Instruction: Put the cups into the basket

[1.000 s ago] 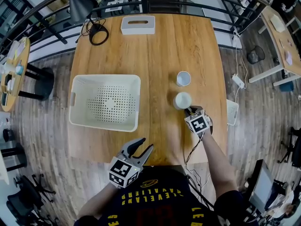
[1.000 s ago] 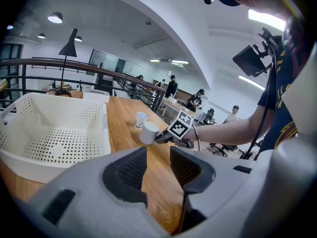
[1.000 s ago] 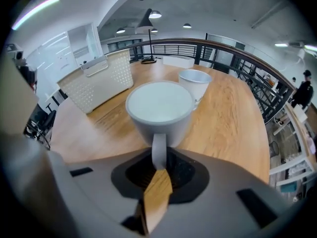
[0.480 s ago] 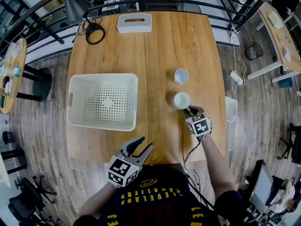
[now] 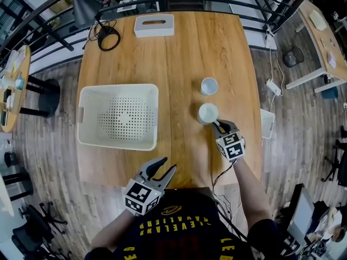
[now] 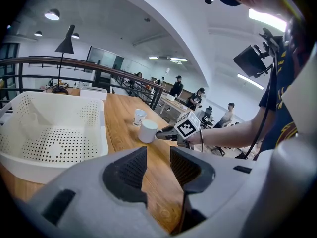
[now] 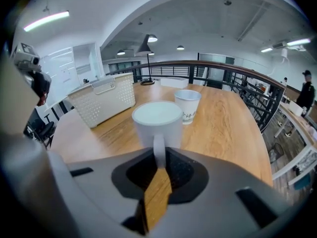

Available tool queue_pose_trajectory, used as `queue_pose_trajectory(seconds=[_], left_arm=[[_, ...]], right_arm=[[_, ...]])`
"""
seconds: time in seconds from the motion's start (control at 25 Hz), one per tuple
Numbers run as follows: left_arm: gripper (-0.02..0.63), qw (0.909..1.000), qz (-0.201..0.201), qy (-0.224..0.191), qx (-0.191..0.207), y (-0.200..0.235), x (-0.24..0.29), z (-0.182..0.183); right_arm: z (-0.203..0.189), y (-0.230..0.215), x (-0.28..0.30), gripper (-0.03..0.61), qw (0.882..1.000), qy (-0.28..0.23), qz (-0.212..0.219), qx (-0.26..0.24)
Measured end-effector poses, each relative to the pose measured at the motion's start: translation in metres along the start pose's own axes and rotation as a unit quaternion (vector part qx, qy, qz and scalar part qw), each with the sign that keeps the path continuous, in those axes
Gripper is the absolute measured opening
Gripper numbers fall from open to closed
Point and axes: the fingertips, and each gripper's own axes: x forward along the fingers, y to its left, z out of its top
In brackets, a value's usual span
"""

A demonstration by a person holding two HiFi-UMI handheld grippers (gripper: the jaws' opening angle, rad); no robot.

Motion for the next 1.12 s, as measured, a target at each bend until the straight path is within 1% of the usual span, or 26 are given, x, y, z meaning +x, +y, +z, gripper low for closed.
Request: queue_pose_trajectory(seconds=[0.12, 0.32, 0.48, 0.56, 0.68, 0.8, 0.88, 1.04, 1.12], left_arm=[[0.144, 1.0, 0.003, 0.0, -0.004, 0.003, 0.001, -0.002], [0.144, 1.0, -0.002, 0.002, -0.001, 0.0, 0.003, 0.0], [0.143, 1.0, -0.003, 0.002, -0.003, 0.001, 0.004, 0.0], [0.143, 1.0, -0.004, 0.002, -0.007, 0.002, 0.004, 0.0], [0.143, 0.9999, -0.004, 0.001, -0.011, 0.002, 0.005, 0.001], [0.144, 0.9999, -0.004, 0.0, -0.01, 0.001, 0.006, 0.001], [0.144, 0.9999, -0.003, -0.001, -0.011, 0.001, 0.005, 0.001], [0.144, 0.9999, -0.002, -0.002, -0.014, 0.003, 0.004, 0.001], [0.143, 0.9999, -0.002, 0.0, -0.014, 0.002, 0.004, 0.001]], right_arm=[[0.002, 0.0, -0.002, 0.048, 1.0, -0.017, 0.002, 0.004], [-0.011, 0.0, 0.002, 0.051, 1.0, 0.026, 0.007, -0.009], [-0.011, 0.002, 0.005, 0.057, 0.998, 0.059, 0.011, -0.02], [-0.008, 0.002, 0.007, 0.063, 0.997, 0.07, 0.016, -0.027], [-0.005, -0.002, 0.01, 0.092, 0.996, 0.085, 0.023, -0.035], [-0.007, -0.003, 0.011, 0.098, 0.994, 0.095, 0.033, -0.037], [-0.008, -0.002, 0.012, 0.098, 0.993, 0.102, 0.038, -0.051], [-0.01, 0.003, 0.017, 0.098, 0.985, 0.122, 0.037, -0.116], [-0.007, 0.003, 0.019, 0.098, 0.984, 0.126, 0.035, -0.122]])
